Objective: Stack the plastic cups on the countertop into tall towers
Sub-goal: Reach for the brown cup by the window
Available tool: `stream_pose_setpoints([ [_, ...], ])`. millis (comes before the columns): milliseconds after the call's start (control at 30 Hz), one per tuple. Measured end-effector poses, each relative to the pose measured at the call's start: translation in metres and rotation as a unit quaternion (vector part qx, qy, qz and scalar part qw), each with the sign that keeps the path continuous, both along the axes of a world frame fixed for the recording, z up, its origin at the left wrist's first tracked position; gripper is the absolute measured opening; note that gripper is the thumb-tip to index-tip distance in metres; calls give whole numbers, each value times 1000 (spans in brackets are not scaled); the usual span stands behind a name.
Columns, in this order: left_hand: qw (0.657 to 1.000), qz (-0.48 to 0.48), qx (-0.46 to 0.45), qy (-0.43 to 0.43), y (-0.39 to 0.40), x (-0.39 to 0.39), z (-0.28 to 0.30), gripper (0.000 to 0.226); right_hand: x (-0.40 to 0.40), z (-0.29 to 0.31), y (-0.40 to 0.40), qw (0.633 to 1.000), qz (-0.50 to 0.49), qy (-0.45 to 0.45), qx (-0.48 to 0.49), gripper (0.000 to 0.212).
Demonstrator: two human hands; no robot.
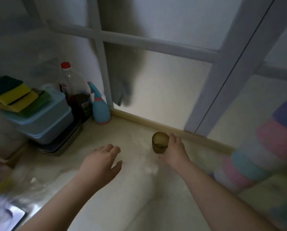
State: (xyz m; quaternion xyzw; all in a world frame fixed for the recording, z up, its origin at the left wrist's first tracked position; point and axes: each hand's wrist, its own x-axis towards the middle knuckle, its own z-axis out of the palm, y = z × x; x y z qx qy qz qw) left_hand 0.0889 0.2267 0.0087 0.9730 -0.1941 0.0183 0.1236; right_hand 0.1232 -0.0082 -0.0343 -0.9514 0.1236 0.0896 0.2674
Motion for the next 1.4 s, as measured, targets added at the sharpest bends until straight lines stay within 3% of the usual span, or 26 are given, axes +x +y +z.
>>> stream_pose_setpoints([
  [200,1000,-5,25,1,19,26,-16,29,44,-28,10,997,-74,12,4,106],
  [433,999,-23,39,-15,14,35,-19,29,37,-23,15,996,-67,-30,45,91],
  [767,993,-99,-43,-43,-45,-16,14,42,-58,29,5,987,32,-84,132,104],
  [900,982,-172,-25,-78,-76,-56,24,43,-114,53,-17,986,64,-89,126,106],
  [1067,960,-262,9,-100,-120,-114,38,22,-186,73,-54,983,91,-127,99,106],
  [1167,956,-276,-63,-80,-138,-146,45,9,-226,85,-79,978,69,-137,138,107],
  [1400,935,-203,-291,-28,-174,-200,65,29,-299,97,-138,950,-17,-119,288,94],
])
